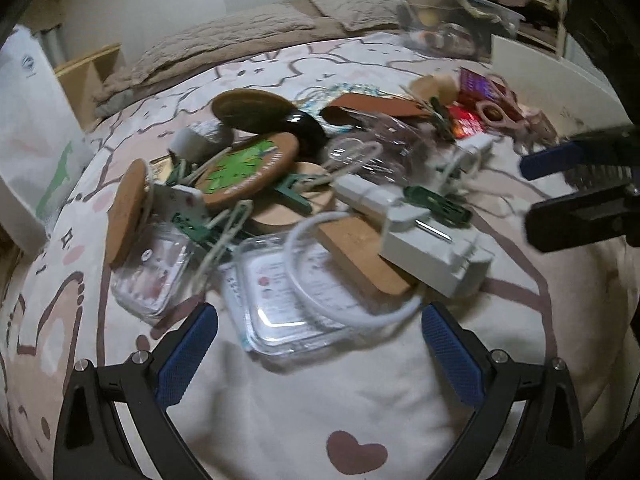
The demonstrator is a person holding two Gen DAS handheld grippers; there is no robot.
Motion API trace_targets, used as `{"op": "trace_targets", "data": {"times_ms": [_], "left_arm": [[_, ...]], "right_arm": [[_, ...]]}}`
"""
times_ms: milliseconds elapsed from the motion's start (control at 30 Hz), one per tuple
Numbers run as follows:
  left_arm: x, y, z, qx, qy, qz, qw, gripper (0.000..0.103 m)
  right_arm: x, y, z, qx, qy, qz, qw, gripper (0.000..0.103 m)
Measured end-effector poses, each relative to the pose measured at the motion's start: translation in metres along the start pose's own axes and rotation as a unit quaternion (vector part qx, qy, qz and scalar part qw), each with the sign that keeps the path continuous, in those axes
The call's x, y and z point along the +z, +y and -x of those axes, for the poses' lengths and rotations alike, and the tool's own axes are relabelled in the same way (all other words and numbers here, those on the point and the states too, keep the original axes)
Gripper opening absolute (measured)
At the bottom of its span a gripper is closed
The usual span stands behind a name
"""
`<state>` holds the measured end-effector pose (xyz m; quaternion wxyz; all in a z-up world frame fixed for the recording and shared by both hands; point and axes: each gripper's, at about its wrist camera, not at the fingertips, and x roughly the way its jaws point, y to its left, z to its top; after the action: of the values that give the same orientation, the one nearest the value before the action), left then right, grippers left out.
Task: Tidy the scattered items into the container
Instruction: 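Lower the left tool over the clear square plastic case while the right tool lowers over the white plastic device, then grasp the clear plastic case with the left tool while the right tool grasps the white plastic device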
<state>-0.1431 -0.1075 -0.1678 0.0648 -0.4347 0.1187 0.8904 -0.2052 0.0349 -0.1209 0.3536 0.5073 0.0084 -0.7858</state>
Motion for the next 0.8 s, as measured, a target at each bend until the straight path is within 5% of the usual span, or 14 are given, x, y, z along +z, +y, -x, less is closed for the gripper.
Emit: {"op": "trace_targets", "data": {"times_ms": [333, 400, 667, 800], "left_arm": [[-0.001, -0.008, -0.007, 0.023, -0.004, -0.02, 0.9995, 0.103], [0.002, -0.007, -0.01, 0.027, -0.005, -0.019, 0.9995, 0.103], [0.008, -0.006, -0.016, 0.014, 0.007, -0.012, 0.9998, 0.096], [0.009, -0.007, -0.014, 0.013, 0.005, -0.014, 0.9998, 0.085]], "right_arm": [[0.0, 0.022, -0.024, -0.022, 0.024, 0.009, 0.999, 0.1], [0.0, 0.021, -0.029, -0.017, 0.031, 0.005, 0.999, 0.085], [0.001, 0.018, -0.036, -0.016, 0.043, 0.017, 0.999, 0.049], [-0.004, 0.013, -0.024, -0.022, 0.04, 0.03, 0.998, 0.049]]}}
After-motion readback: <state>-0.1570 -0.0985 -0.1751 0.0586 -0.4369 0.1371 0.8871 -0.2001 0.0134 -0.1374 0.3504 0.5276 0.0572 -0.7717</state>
